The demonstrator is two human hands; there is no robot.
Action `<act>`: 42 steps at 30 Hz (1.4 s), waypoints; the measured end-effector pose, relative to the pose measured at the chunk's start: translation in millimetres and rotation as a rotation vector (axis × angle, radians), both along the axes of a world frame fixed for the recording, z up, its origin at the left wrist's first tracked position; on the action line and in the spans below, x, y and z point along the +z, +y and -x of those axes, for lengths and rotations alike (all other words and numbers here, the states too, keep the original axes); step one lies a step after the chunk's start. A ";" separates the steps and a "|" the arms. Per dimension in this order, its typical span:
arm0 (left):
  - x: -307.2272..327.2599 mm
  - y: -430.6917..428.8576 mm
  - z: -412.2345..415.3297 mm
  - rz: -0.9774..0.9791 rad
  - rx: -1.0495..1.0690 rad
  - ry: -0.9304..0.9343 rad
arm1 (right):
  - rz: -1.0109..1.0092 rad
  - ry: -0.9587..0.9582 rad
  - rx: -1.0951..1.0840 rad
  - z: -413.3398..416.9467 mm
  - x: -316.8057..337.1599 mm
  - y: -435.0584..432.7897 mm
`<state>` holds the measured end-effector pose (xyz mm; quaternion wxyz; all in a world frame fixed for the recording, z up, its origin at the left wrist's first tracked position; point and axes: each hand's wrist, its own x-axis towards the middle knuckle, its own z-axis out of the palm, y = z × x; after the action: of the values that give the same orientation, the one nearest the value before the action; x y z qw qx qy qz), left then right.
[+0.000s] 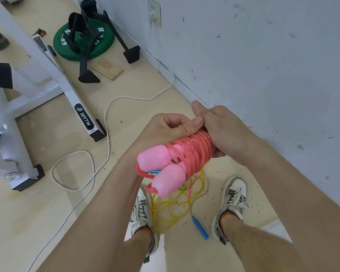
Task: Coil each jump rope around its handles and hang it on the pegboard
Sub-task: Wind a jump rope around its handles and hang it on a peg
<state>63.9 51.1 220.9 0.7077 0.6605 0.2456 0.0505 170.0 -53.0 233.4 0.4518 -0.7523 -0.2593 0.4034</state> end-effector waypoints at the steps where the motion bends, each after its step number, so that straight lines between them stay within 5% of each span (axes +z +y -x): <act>1: -0.5 -0.6 -1.0 0.004 0.007 -0.005 | -0.002 -0.018 0.001 0.1 -0.7 0.4; 6: 5.2 -4.9 2.7 0.072 -0.059 -0.014 | -0.024 -0.146 -0.018 -0.2 -7.4 0.2; 18: 2.6 -8.4 -7.7 0.149 0.119 -0.076 | -0.201 0.030 -0.248 2.4 -3.0 3.5; 24: -25.6 -15.7 -9.3 -0.214 0.256 0.018 | -0.251 0.383 -0.552 1.5 -9.8 9.8; 30: -29.2 -34.3 -10.1 -0.888 0.009 0.090 | -0.153 -0.011 -0.740 -15.5 -24.6 8.3; 36: -24.9 -49.0 -9.0 -1.387 -0.201 0.229 | -0.091 -0.510 -0.649 -15.0 -37.1 8.0; 39: -18.1 -54.3 -10.0 -1.478 -0.234 0.321 | -0.052 -0.756 -0.519 -9.8 -38.5 5.7; 42: -11.0 -48.1 -7.8 -1.457 -0.222 0.222 | 0.065 -0.868 -0.340 -10.9 -43.1 2.3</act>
<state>71.7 3.0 209.9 0.0627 0.9845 0.1517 0.0616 180.9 -50.7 190.3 0.3375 -0.8970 -0.2847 -0.0202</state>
